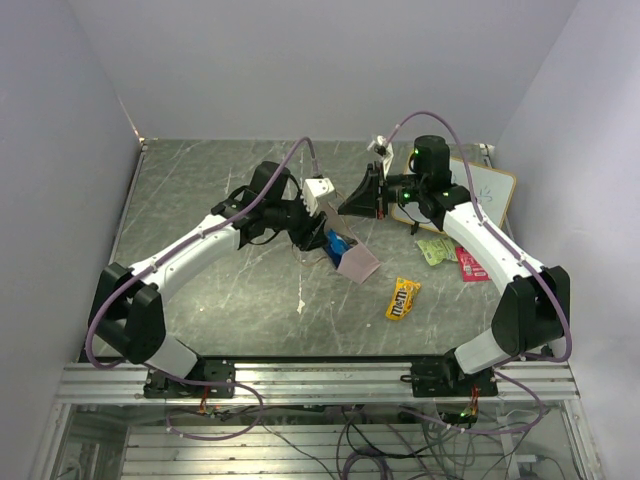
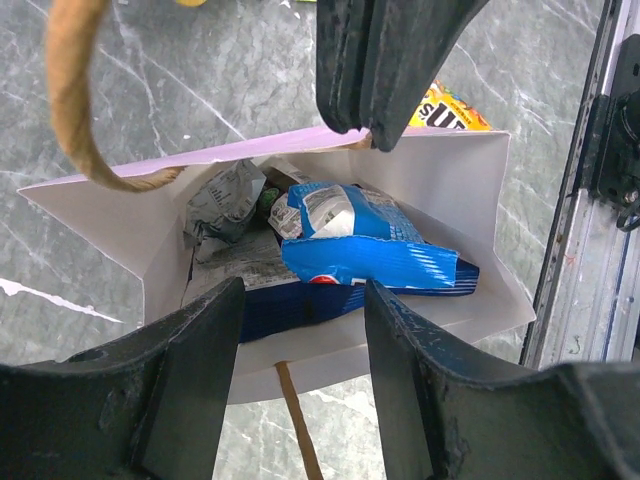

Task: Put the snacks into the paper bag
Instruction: Place the snack in the paper bag.

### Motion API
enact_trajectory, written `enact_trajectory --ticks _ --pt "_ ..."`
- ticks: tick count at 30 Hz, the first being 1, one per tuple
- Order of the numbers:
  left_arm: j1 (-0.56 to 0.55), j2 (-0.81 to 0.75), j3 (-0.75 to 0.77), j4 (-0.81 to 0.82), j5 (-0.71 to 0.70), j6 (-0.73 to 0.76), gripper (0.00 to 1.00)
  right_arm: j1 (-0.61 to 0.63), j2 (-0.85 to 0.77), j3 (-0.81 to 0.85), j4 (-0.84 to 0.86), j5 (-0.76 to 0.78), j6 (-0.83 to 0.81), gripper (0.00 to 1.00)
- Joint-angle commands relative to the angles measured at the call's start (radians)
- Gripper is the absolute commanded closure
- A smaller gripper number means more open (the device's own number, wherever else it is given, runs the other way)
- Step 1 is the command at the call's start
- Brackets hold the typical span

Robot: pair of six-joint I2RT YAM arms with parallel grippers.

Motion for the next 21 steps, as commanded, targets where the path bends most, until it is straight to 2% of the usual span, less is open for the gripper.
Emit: enact_trajectory --ticks 1,13,21 --pt "-0.003 -0.008 -0.007 0.060 0.033 -0.008 0.37 -0.003 -0.028 -0.022 0.036 0.005 0.009 1.00" --pt "0.004 -0.051 0.026 -0.016 0.131 0.103 0.39 -0.004 -0.015 0.003 0.028 0.001 0.015 1.00" --pt "0.006 -0.031 0.018 0.062 0.076 -0.007 0.43 -0.010 -0.048 0.007 -0.013 0.016 -0.019 1.00"
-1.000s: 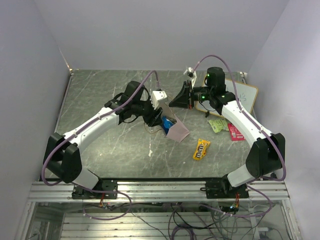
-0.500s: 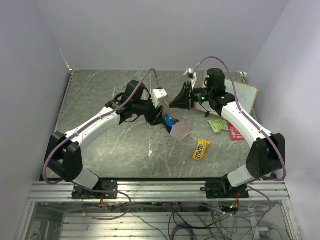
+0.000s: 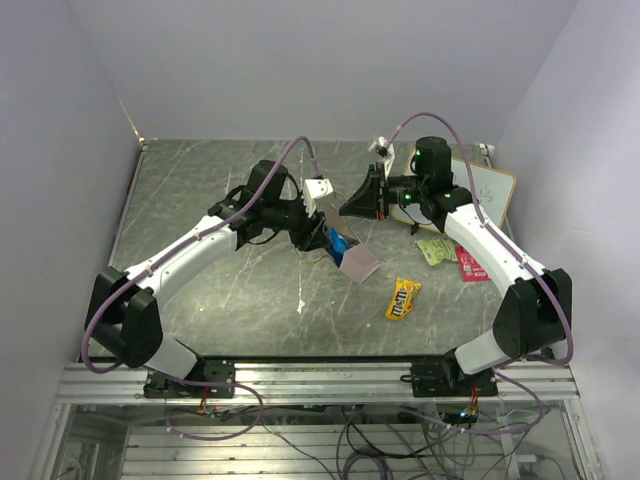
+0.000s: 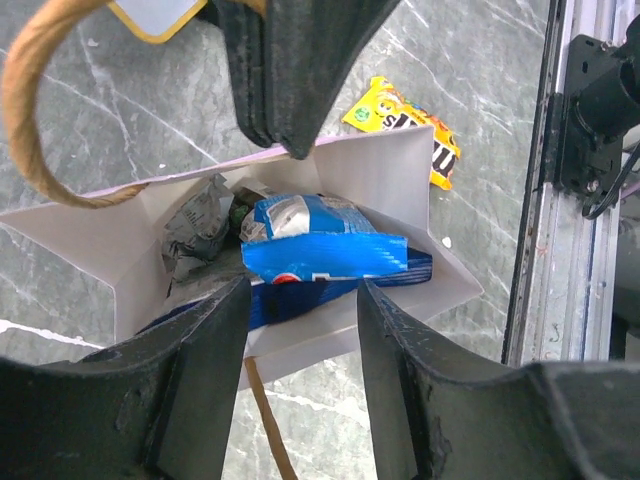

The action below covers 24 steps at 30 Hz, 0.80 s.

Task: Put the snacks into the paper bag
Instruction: Place the snack in the paper bag.

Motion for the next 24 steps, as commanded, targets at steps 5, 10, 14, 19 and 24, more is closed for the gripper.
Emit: enact_trajectory --ticks 5,10,14,19,24 --pt "-0.002 0.005 -0.023 0.124 -0.062 -0.097 0.44 -0.008 -0.041 0.023 -0.013 -0.003 -0.017 1.00" --pt "-0.013 0.013 -0.038 0.143 -0.092 -0.105 0.45 -0.009 -0.043 0.017 -0.007 -0.003 -0.011 1.00" --pt "-0.032 0.010 -0.052 0.119 -0.112 -0.053 0.45 -0.013 -0.041 0.023 -0.005 0.009 -0.009 1.00" --pt "-0.054 0.016 -0.067 0.131 -0.166 -0.057 0.45 -0.015 -0.040 0.017 0.004 0.016 -0.001 1.00" --pt "-0.070 0.034 -0.080 0.157 -0.191 -0.073 0.46 -0.018 -0.038 0.016 0.013 0.016 0.006 1.00"
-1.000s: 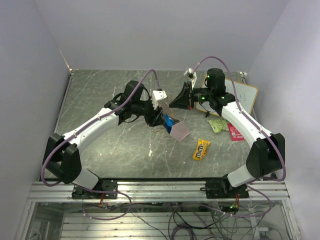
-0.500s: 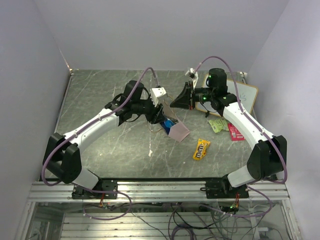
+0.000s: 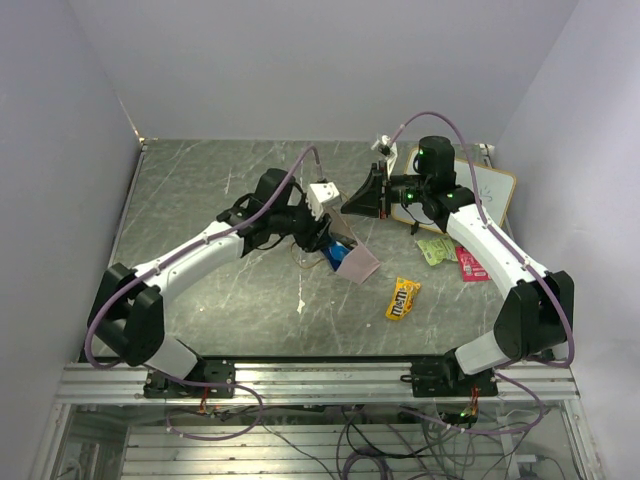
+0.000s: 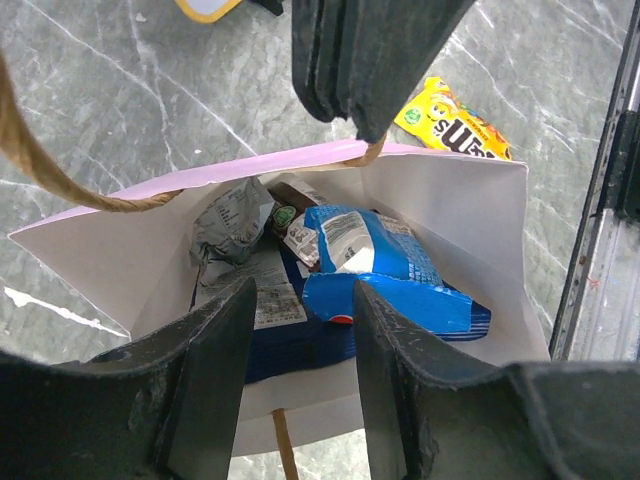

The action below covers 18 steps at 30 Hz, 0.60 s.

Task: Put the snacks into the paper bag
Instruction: Place the snack in the paper bag.

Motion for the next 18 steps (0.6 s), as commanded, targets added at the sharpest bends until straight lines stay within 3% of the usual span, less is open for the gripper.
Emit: enact_trajectory --ticks 1,12,18 --pt "-0.024 0.025 -0.024 0.048 -0.035 0.003 0.46 -0.007 -0.022 0.016 0.019 0.007 0.009 1.00" --pt "-0.045 0.050 -0.026 0.030 0.018 0.048 0.43 -0.024 -0.027 -0.019 0.044 0.009 0.012 1.00" --pt "-0.044 0.015 0.068 -0.105 0.044 0.141 0.41 -0.041 -0.036 -0.043 0.056 0.011 0.013 1.00"
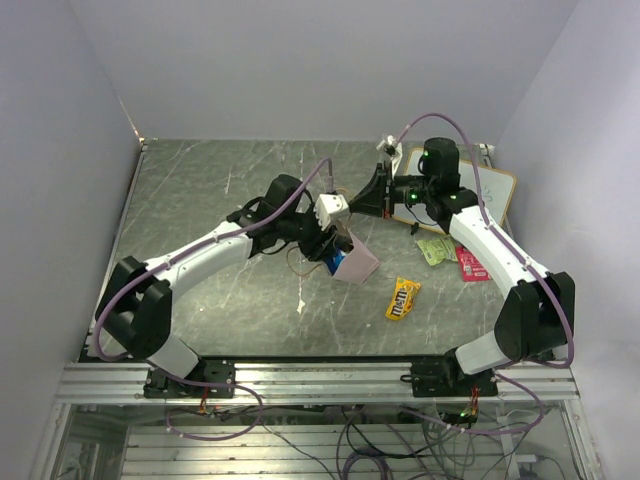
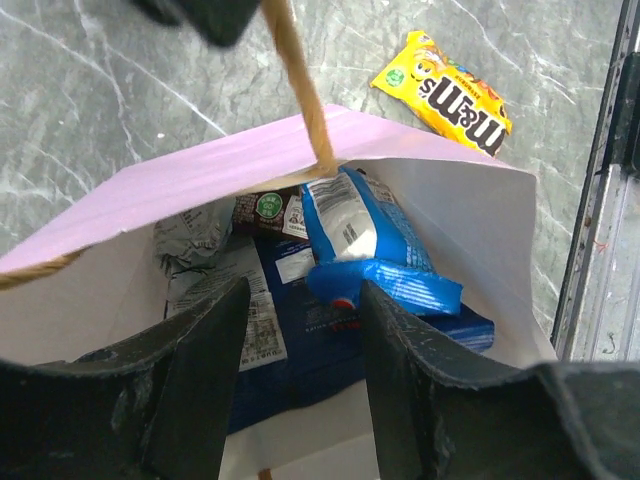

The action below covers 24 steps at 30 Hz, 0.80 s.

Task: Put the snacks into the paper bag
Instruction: Place the snack in the paper bag.

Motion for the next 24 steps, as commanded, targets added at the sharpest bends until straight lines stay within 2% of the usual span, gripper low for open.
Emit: enact_trajectory --ticks 1,5,12,16,24 --pt "-0.004 -0.039 0.102 -0.116 0.047 0.100 0.40 -0.015 -0.029 -0.020 0.033 0.007 0.003 1.00" --pt "0.001 -0.051 0.191 -0.192 0.007 0.114 0.38 -0.014 -0.027 -0.012 0.033 0.018 0.012 1.00" --pt "0.040 -0.060 0.273 -0.260 -0.047 0.043 0.37 -0.014 -0.039 -0.011 0.035 0.074 0.036 1.00" --pt "0.049 -0.057 0.296 -0.277 -0.128 0.001 0.24 -0.014 -0.040 0.002 0.032 0.103 0.047 1.00" --pt "0.072 -0.073 0.380 -0.282 -0.227 -0.061 0.18 -0.014 -0.045 0.042 0.045 0.231 0.106 1.00"
